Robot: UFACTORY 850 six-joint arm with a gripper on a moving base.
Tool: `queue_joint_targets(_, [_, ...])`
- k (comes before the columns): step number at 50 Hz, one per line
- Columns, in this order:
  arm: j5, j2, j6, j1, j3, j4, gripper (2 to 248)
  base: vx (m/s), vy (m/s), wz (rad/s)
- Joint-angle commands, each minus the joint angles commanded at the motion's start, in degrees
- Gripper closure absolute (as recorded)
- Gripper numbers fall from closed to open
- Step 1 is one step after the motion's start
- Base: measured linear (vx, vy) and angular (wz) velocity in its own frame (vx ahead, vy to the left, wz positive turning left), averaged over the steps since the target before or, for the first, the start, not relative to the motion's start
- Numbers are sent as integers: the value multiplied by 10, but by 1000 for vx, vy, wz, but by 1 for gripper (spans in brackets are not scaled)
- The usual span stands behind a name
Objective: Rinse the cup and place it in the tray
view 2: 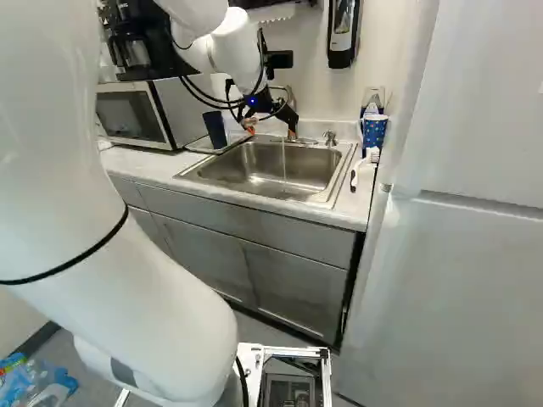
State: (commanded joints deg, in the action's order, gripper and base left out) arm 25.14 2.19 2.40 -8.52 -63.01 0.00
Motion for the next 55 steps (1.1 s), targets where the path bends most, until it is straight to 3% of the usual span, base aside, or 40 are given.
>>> queue_joint_targets(25, [-28,-23,0,-15,-55,0,3,0,0,0])
queue_joint_targets(55, [-109,-95,0,-8,-160,0,3,0,0,0])
